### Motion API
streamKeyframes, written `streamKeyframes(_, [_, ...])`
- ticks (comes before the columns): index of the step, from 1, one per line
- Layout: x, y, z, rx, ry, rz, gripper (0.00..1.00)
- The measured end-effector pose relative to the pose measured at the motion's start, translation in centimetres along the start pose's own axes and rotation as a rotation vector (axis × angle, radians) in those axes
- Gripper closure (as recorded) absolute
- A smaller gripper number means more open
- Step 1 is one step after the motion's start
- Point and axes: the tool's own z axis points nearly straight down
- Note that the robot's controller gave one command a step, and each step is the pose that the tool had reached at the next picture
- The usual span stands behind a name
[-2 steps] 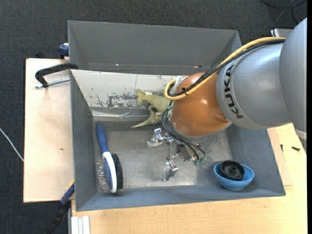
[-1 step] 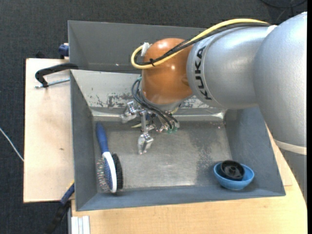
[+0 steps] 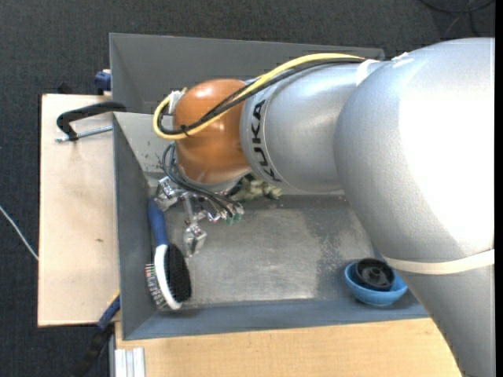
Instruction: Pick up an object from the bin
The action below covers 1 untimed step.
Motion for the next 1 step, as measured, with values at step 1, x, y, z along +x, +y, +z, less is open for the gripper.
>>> streamKeyframes(1, [-1.36, -0.57, 0.66, -0.008, 0.017, 0.149, 0.0])
